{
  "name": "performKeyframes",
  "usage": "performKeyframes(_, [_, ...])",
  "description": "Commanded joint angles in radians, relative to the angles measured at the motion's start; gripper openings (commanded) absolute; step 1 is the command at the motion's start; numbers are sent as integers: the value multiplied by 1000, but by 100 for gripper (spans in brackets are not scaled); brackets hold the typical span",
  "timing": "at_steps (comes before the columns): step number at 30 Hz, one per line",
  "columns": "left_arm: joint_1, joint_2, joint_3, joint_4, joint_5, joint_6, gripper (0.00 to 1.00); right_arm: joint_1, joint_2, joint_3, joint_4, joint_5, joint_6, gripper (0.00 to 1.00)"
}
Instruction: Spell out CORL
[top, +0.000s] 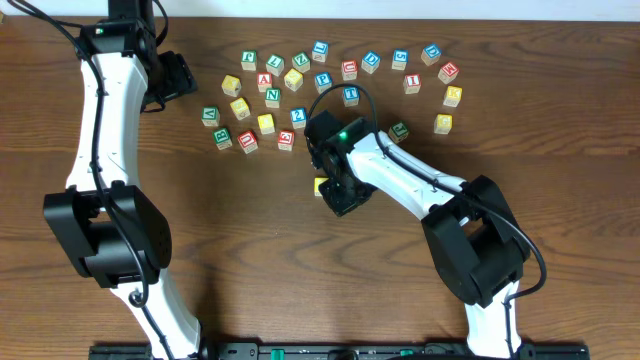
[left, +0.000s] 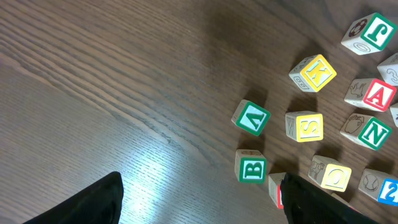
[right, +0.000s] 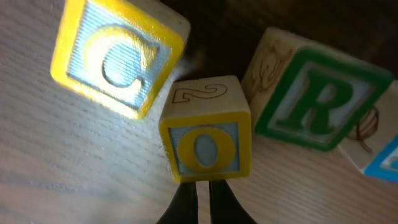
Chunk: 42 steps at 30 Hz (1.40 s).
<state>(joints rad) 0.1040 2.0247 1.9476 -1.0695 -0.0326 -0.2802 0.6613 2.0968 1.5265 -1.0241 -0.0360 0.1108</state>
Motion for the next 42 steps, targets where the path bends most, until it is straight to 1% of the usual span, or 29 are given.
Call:
performKeyframes(1, [0,-1,33,-3,-13,17,80,0,-24,-9,33,8,24,4])
performKeyframes(10, [0,-1,33,-3,-13,17,80,0,-24,-9,90,7,23,6])
performKeyframes(22, [0,-1,33,-3,-13,17,80,2,-25,-8,109,-20,-9,8])
performKeyframes(25, [0,-1,33,-3,-13,17,80,0,-25,18,95,-31,-9,2])
performKeyframes(28, [0,-1,33,-3,-13,17,80,-6,-27,67,57,-34,20,1])
performKeyframes(29, [0,-1,33,-3,-13,17,80,-15,-29,102,19,-33,24,1])
performKeyframes(34, [0,-1,33,-3,-13,17,80,-71,-31,164,-66,-22,43,1])
performKeyframes(37, [0,-1,33,-3,-13,17,80,-142,-31,164,-94,-19,80,1])
performKeyframes(40, [1,-1,33,-3,-13,17,80,-207,-31,164,-106,-18,120,4])
performKeyframes(42, [0,-1,33,-3,-13,17,80,-245,-30,156,-109,-14,168,3])
